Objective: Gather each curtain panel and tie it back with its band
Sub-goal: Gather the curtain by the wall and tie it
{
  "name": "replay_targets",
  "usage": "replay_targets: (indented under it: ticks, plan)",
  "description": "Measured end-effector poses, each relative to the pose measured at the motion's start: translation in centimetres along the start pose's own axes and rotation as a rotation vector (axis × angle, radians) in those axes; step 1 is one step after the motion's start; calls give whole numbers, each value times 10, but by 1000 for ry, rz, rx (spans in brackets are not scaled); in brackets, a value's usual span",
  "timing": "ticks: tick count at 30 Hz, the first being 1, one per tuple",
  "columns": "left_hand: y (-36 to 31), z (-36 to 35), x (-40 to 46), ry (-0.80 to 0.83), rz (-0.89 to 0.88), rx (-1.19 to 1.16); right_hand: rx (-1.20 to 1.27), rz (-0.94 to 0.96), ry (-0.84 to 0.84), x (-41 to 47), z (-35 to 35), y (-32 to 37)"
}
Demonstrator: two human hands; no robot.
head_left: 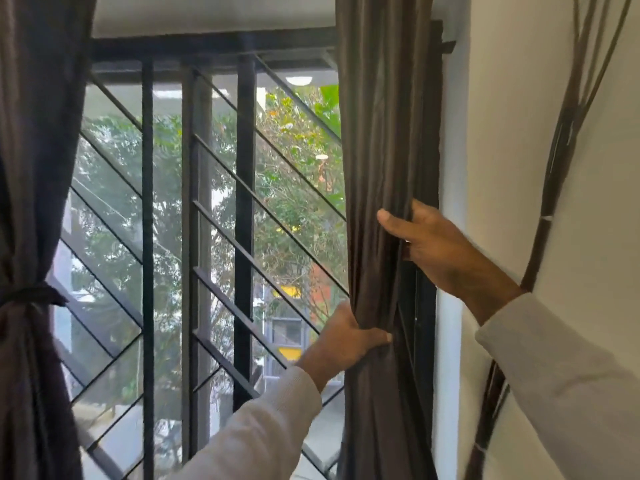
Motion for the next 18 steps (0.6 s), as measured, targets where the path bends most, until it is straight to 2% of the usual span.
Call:
replay_targets:
  ticks: [4,9,13,15,18]
  plan:
    - [17,-17,-15,44,37,-71,57,-60,-133,-21,11,-26]
    - [30,-40,-36,132,107,-217,-73,-146,-54,-41,3,-58]
    - [28,-54,-46,238,49,-368,-257,-112,-85,-47,-1,-63]
    - [26,-56,-49,257,74,-402,-248,-106,-45,-48,0,-58]
    - [30,-58,-54,252,87,-450,-94,-148,12,-53,6,-60]
Point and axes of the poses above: each hand's wrist, its own x-axis towards the middle knuckle, its own z-axis out of the back of the hand, y = z × x, the point moved 4 cm from there along x, towards the middle knuckle, and after that the axes turned 15 degrees about x, right-handed, at the moved point
